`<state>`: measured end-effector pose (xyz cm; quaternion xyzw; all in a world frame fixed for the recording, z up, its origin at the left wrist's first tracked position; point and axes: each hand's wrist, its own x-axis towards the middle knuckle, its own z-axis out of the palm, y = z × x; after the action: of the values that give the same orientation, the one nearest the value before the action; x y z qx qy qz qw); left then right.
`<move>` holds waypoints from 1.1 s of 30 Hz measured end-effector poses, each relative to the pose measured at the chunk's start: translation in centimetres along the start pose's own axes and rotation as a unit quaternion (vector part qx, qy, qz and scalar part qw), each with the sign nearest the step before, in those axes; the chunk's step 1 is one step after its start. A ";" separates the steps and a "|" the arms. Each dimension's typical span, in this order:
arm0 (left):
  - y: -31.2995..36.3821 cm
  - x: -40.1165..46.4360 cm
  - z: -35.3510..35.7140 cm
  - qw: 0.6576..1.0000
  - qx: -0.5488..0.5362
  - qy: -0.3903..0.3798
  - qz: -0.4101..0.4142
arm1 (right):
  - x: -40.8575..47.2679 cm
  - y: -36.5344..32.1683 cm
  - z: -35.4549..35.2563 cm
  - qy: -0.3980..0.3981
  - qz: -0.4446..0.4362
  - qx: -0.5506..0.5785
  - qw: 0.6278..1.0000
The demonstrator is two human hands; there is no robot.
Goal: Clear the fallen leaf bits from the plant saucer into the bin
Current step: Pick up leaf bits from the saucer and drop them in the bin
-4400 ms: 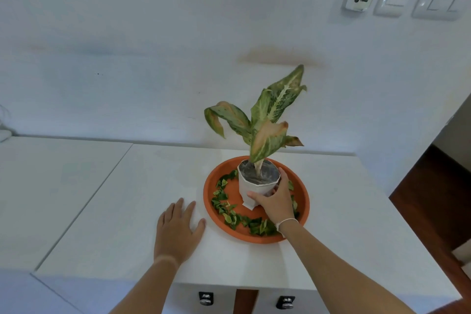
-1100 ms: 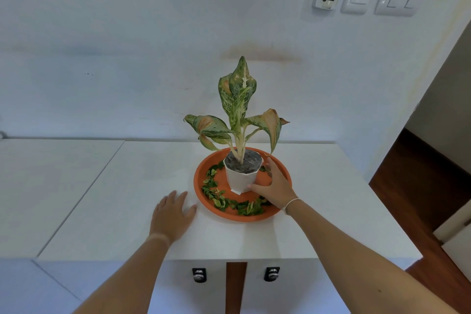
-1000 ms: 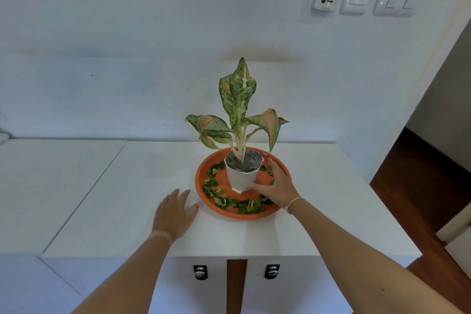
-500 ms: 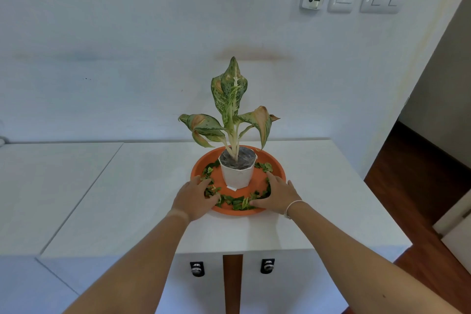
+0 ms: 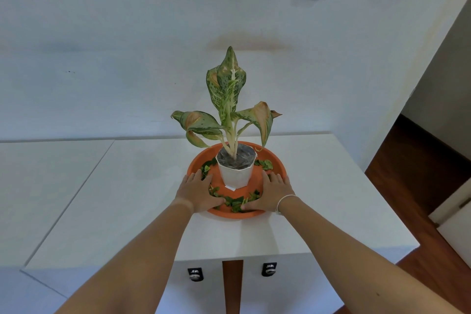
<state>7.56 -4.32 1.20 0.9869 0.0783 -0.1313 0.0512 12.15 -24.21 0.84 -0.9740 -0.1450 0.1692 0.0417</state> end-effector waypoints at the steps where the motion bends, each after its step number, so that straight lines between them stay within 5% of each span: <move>1: -0.1 0.2 0.1 1.000 0.007 -0.003 0.004 | 0.2 -0.2 0.0 -0.005 0.005 -0.004 1.000; 9: 0.1 0.6 0.5 1.000 0.010 -0.011 0.019 | 0.3 -1.0 0.0 0.000 0.028 -0.013 1.000; 19: 1.3 -0.6 1.0 0.992 -0.112 0.043 0.037 | -0.8 -2.8 0.6 0.021 -0.003 0.035 0.999; 33: 2.4 -0.4 2.4 0.967 -0.242 0.038 0.068 | -0.8 -4.3 1.7 0.028 -0.054 0.223 0.973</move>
<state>6.97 -6.97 -0.80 0.9524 0.0422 -0.0665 0.2946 9.73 -20.31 0.09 -0.9352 -0.1547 0.1676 0.2707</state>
